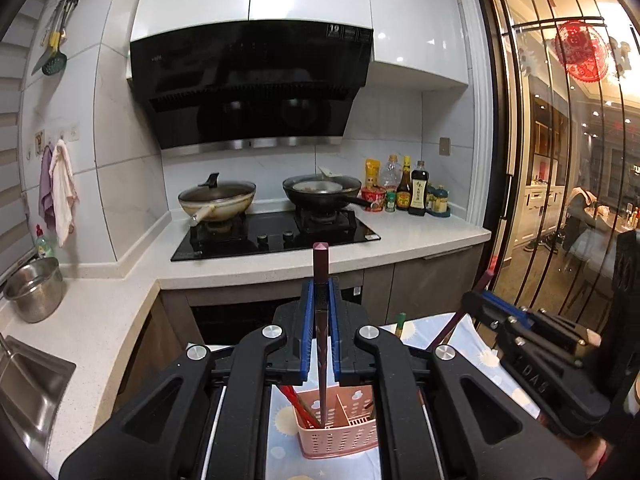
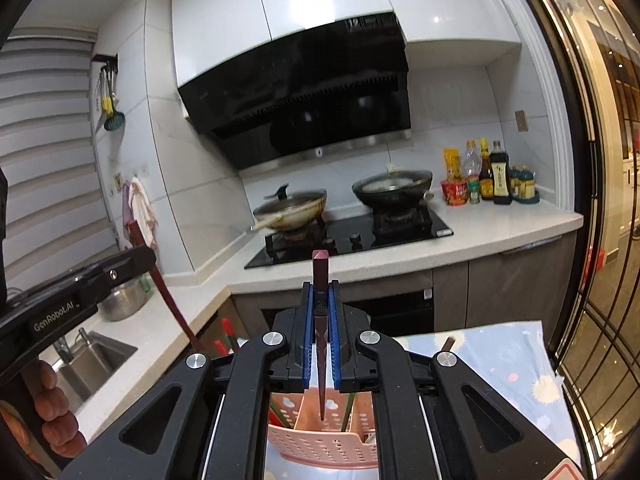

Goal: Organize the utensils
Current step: 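Lift and carry both dark red chopsticks into the pink holder with both tools, then open both tools to release the chopsticks in the holder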

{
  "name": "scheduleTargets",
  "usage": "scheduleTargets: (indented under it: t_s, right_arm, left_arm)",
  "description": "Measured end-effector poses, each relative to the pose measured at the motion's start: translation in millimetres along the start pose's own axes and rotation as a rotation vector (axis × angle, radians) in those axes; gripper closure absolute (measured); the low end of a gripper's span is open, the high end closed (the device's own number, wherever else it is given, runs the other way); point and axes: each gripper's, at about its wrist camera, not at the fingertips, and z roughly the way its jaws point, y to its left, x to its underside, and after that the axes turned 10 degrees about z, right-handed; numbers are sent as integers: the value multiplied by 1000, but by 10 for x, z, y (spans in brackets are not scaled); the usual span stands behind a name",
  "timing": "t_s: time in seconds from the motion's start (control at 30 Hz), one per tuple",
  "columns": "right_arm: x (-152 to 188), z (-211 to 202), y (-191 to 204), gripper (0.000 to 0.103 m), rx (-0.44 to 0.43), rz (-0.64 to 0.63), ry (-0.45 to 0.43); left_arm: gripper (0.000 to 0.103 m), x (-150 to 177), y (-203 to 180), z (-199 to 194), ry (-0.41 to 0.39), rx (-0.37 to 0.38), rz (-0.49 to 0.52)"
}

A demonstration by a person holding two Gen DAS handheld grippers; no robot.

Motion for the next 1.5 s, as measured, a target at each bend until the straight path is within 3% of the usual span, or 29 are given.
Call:
scheduleTargets:
  t_s: [0.27, 0.5, 0.6, 0.67, 0.83, 1.0, 1.2, 1.5]
  right_arm:
    - [389, 450, -135, 96, 40, -8, 107]
    - [548, 534, -195, 92, 63, -15, 140]
    - [605, 485, -231, 82, 74, -17, 133]
    - [631, 440, -238, 79, 75, -19, 130]
    - [661, 266, -237, 73, 80, -31, 113]
    - [662, 20, -272, 69, 70, -13, 91]
    - [740, -354, -293, 65, 56, 2, 72]
    - [1262, -988, -242, 59, 73, -64, 104]
  left_arm:
    - [96, 361, 4, 406, 97, 22, -20]
    - [95, 585, -11, 499, 139, 25, -30]
    - [78, 629, -30, 505, 149, 11, -19]
    - [60, 654, -37, 477, 147, -9, -17]
    - [46, 677, 2, 343, 140, -24, -31]
    - [39, 726, -27, 148, 128, -30, -24]
    - [22, 884, -126, -143, 121, -33, -9]
    - [21, 1330, -314, -544, 152, -37, -5]
